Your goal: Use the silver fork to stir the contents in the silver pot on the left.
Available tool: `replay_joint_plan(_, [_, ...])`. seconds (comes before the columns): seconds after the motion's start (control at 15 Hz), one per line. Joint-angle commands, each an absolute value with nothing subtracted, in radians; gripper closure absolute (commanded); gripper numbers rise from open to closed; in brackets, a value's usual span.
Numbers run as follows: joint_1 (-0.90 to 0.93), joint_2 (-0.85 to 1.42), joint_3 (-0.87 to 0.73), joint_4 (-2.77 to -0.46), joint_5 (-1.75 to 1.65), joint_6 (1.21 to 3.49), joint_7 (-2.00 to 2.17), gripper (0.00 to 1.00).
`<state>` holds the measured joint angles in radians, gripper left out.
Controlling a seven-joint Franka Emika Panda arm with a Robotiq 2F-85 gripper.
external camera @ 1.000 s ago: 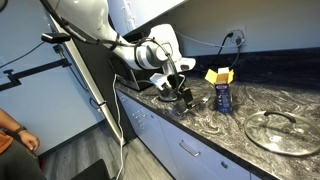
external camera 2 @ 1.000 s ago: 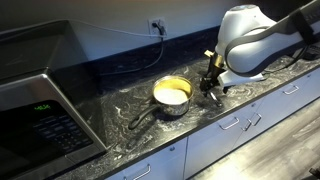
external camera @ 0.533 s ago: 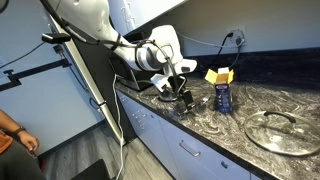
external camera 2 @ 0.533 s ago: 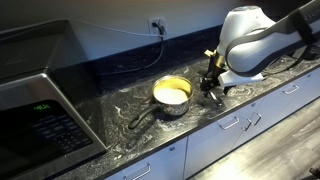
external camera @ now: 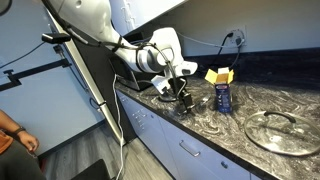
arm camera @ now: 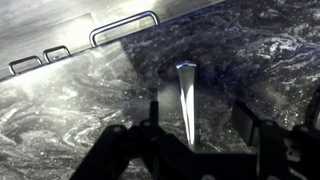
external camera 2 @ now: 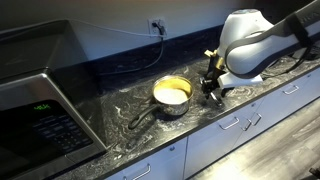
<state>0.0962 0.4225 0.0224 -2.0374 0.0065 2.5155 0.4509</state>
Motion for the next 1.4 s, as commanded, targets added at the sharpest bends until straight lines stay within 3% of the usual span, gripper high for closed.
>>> replay_joint_plan(0.0, [0.107, 0.429, 0.005, -2.048, 0.026, 2.548, 0.425, 0.42])
replay_joint_plan(0.07, [0.109, 0.433, 0.003, -2.047, 0.023, 2.552, 0.426, 0.60])
replay_joint_plan(0.27, [0.111, 0.437, -0.004, -2.048, 0.021, 2.562, 0.428, 0.74])
replay_joint_plan(0.47, [0.112, 0.424, -0.010, -2.057, 0.021, 2.564, 0.430, 0.99])
replay_joint_plan(1.0, [0.160, 0.200, -0.048, -2.194, -0.058, 2.477, 0.489, 0.96])
replay_joint_plan(1.33, [0.119, 0.015, 0.007, -2.235, 0.009, 2.194, 0.408, 0.96])
